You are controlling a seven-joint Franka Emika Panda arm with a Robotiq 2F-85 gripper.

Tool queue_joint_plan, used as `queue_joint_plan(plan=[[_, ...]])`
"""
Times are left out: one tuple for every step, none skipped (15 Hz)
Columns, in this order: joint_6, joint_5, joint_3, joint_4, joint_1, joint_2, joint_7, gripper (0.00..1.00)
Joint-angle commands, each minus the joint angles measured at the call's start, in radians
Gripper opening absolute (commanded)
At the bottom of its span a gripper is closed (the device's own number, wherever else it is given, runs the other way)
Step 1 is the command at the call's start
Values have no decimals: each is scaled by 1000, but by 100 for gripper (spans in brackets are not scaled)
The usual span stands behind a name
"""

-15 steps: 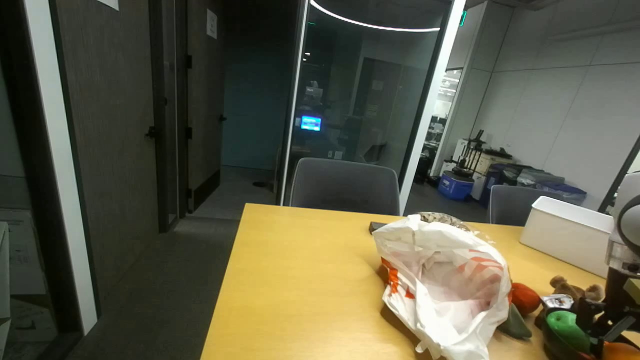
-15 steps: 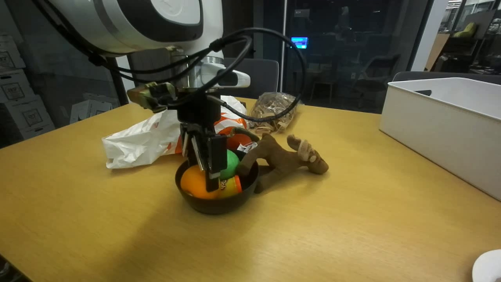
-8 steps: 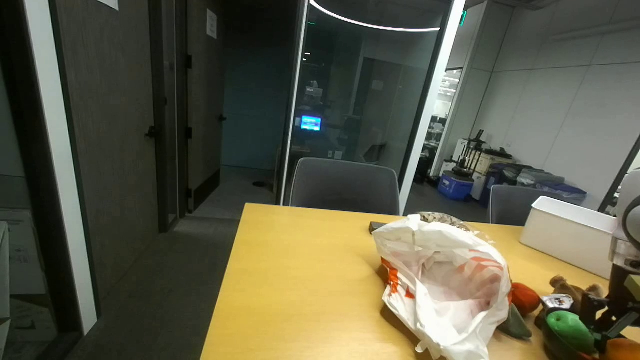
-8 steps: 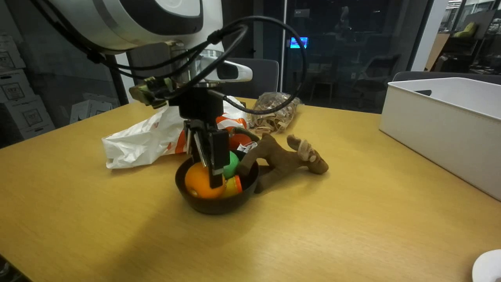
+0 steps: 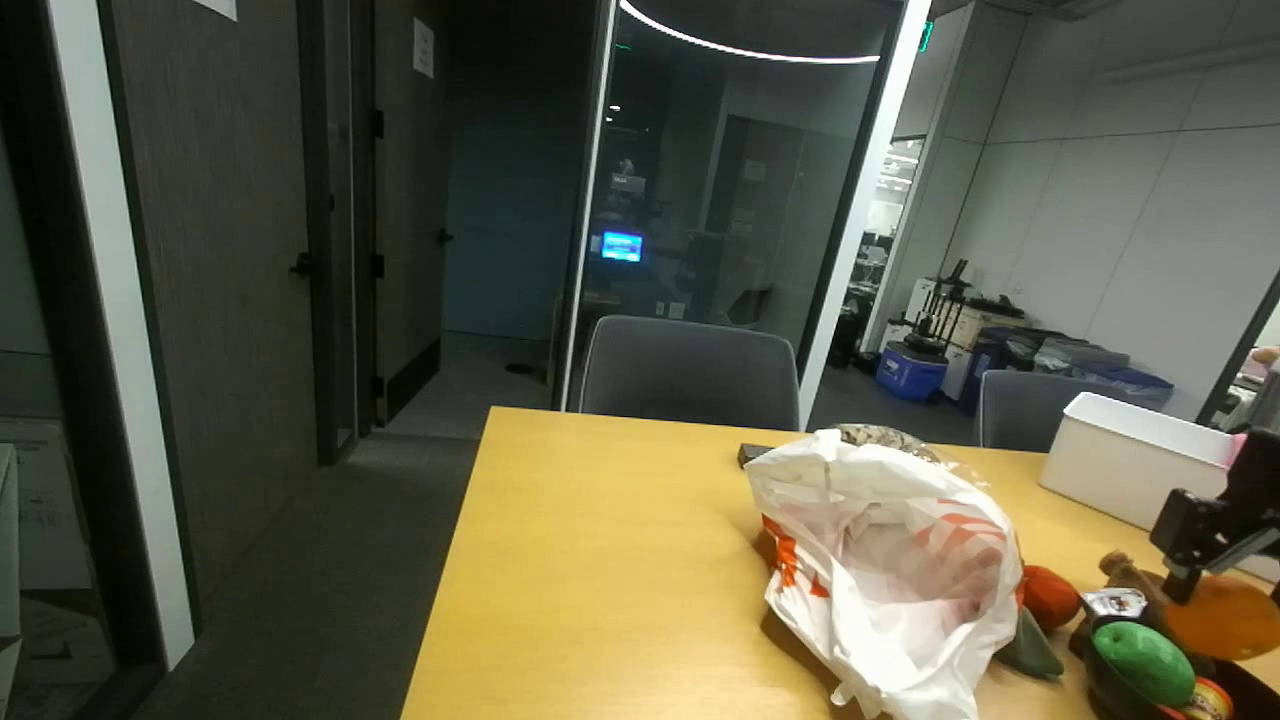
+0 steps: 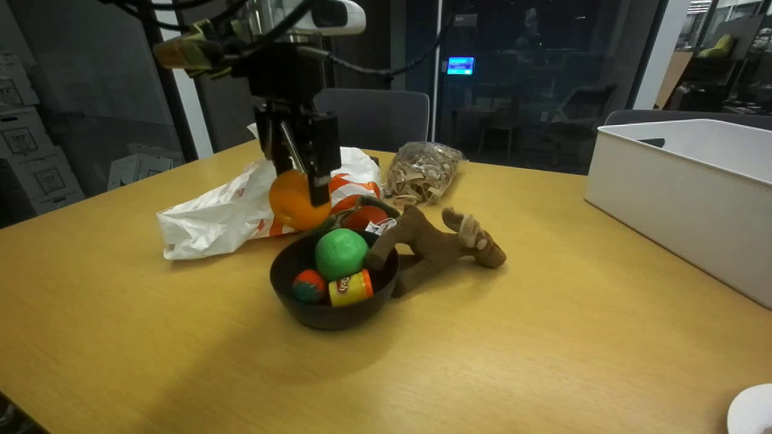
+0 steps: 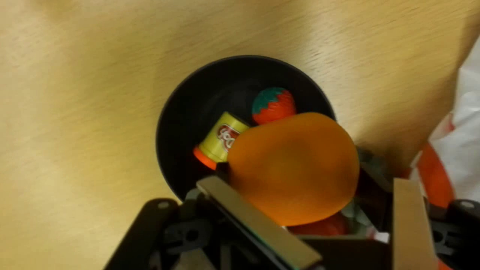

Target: Put the orange, the apple, the yellow container and the strawberry in the plastic

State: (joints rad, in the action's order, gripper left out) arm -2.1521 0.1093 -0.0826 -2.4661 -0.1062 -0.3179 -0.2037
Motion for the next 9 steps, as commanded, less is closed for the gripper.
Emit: queue_joint_plan(plan=[[63,-78,38,49,72,-60,130,57],[79,-92,53,67,93,-57,154,57],[90,-100,73,85,117,-49,169,57],[95,-98,95,102,137,-40,175,57],[94,-97,119,123,157,-24,175,57],[92,-88,138,140,171,-4,169,57],[86,-83,158,162,184,22,159,57],[83,-77,174,179,193,41,151,57],[81,-74,189,199,201,64,141,57]])
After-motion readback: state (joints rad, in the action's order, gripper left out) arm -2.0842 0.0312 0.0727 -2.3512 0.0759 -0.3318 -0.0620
